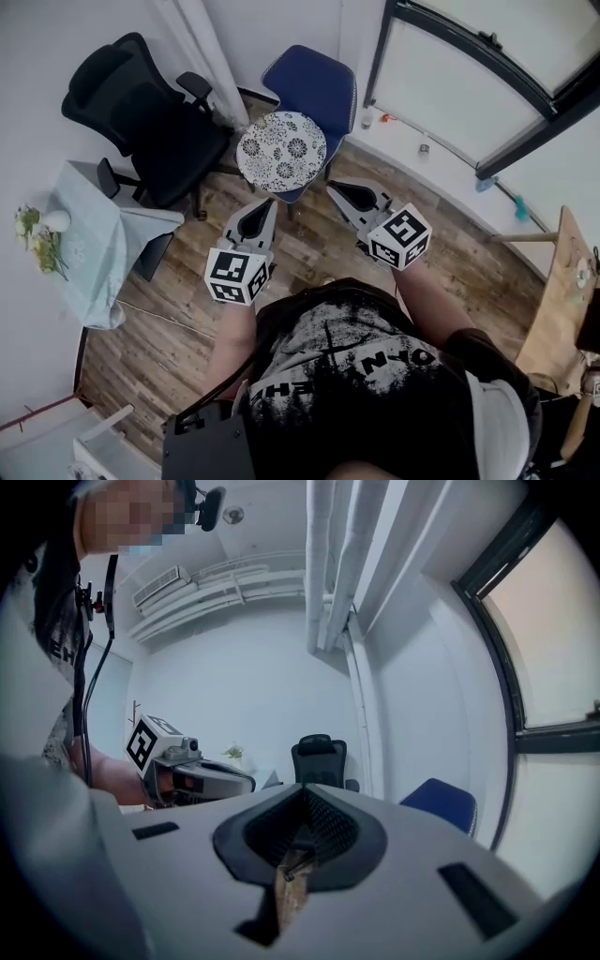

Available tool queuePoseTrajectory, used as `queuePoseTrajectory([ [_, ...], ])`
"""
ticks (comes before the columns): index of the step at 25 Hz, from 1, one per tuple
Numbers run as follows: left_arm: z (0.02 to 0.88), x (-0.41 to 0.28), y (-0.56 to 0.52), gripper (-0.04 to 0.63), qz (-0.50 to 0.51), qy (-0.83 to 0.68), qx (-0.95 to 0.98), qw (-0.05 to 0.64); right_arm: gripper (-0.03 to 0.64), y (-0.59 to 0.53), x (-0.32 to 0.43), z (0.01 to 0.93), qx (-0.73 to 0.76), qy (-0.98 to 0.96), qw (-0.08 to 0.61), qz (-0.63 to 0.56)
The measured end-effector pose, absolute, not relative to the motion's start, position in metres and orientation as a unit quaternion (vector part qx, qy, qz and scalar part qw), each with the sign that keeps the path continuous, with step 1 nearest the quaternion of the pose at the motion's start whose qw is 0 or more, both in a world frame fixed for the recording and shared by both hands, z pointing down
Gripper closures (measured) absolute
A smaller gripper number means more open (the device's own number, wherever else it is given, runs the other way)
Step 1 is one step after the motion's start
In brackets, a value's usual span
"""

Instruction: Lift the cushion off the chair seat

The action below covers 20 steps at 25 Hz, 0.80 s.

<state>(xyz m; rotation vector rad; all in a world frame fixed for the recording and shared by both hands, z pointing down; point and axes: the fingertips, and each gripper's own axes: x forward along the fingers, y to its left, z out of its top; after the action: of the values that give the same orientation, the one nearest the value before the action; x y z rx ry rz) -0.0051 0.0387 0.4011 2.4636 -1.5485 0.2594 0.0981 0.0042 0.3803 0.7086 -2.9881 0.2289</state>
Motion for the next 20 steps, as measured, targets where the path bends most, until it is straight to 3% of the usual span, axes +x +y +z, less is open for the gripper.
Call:
queuePoseTrajectory([
  [20, 0.410, -0.005, -0.015, 0.581, 0.100, -0.515, 0.846, 0.099, 0.598, -0.033, 0.089, 0.390, 0.213, -0.974, 0.043, 0.059],
])
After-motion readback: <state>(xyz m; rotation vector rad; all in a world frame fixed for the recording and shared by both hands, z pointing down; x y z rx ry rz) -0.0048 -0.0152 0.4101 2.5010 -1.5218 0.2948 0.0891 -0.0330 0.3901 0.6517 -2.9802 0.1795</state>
